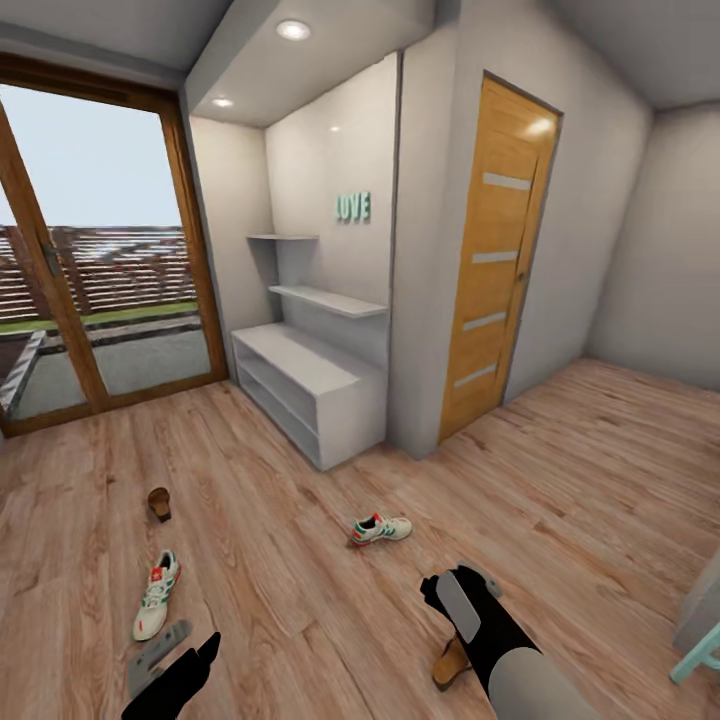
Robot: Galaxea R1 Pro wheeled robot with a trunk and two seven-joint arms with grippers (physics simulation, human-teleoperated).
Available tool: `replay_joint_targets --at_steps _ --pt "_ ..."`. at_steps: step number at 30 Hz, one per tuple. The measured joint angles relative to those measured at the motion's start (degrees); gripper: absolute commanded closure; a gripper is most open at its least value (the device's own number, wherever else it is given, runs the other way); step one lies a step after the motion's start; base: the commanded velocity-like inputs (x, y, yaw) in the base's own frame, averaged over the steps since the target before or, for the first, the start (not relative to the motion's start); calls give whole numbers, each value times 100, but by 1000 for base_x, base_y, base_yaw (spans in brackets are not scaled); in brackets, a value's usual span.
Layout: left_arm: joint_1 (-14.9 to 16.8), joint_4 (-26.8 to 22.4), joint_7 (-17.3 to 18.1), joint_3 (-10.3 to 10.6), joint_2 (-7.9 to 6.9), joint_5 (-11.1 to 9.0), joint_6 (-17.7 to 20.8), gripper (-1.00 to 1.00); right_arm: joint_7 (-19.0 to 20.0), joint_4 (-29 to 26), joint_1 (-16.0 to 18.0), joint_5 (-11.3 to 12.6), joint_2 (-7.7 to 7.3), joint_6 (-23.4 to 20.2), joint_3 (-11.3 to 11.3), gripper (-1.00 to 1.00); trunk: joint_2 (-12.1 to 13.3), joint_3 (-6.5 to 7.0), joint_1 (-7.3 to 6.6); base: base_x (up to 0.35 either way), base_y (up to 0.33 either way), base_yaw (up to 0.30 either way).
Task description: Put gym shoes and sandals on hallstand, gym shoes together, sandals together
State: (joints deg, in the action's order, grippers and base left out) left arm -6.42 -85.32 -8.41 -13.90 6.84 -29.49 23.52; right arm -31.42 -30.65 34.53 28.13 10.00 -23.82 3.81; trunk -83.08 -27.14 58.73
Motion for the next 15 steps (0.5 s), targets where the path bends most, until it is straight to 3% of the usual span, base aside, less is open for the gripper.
replay_joint_targets --at_steps 7,15 --pt "0 5 -10 12 1 3 -10 -100 -6 6 1 51 0 -7 -1 -100 0 -9 0 216 268 -290" --pt "0 22 -21 76 -2 5 -14 -100 -28 49 1 87 0 3 27 -100 0 -30 0 285 172 -290"
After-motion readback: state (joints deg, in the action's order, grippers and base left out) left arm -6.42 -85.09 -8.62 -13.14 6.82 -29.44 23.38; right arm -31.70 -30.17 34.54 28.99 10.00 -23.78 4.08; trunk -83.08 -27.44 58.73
